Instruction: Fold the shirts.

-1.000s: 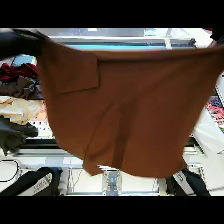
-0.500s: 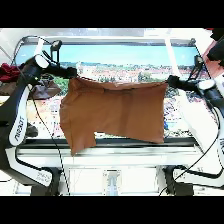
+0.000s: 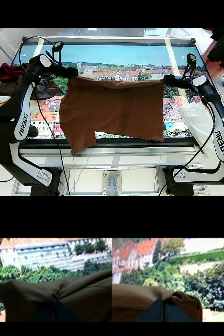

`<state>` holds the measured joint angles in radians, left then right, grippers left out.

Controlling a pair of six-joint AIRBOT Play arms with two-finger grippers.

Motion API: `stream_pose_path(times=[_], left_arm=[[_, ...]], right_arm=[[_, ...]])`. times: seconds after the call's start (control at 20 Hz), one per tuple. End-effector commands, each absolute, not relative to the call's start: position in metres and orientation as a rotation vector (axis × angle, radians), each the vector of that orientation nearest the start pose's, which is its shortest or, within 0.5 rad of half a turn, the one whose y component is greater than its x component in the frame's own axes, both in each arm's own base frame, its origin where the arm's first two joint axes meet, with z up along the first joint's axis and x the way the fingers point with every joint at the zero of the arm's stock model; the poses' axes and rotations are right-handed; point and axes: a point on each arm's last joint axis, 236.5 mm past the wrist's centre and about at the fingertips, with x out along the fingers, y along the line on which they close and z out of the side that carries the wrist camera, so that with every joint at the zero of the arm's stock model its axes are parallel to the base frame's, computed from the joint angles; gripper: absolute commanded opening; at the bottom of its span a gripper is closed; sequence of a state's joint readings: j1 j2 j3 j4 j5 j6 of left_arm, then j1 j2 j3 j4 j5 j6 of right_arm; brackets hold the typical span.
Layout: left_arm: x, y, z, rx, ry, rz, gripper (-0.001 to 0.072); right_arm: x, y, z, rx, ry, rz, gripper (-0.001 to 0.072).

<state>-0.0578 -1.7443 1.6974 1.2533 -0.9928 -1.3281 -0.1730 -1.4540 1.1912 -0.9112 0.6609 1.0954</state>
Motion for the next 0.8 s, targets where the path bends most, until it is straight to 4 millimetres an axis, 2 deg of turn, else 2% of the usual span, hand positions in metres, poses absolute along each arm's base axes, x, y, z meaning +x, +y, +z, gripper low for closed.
stream_pose_path(times=[0.0,0.15,0.3,0.5,0.75], left_arm=[[0.513,-0.059,-0.006,0.041,1.211,-0.214,0.0009],[0.501,-0.059,-0.028,0.035,1.285,-0.219,0.0009],[0.482,-0.061,-0.057,0.020,1.392,-0.231,0.0009],[0.465,-0.054,-0.080,0.044,1.473,-0.218,0.0009],[0.468,-0.053,-0.085,0.043,1.457,-0.207,0.0010]], right_arm=[[0.466,0.012,-0.008,0.207,1.027,0.243,0.0031],[0.435,0.002,-0.043,0.160,1.162,0.195,0.0031],[0.424,0.000,-0.066,0.161,1.181,0.172,0.0031],[0.428,-0.001,-0.076,0.204,1.144,0.129,0.0031],[0.425,0.017,-0.078,0.175,1.157,0.170,0.0032]])
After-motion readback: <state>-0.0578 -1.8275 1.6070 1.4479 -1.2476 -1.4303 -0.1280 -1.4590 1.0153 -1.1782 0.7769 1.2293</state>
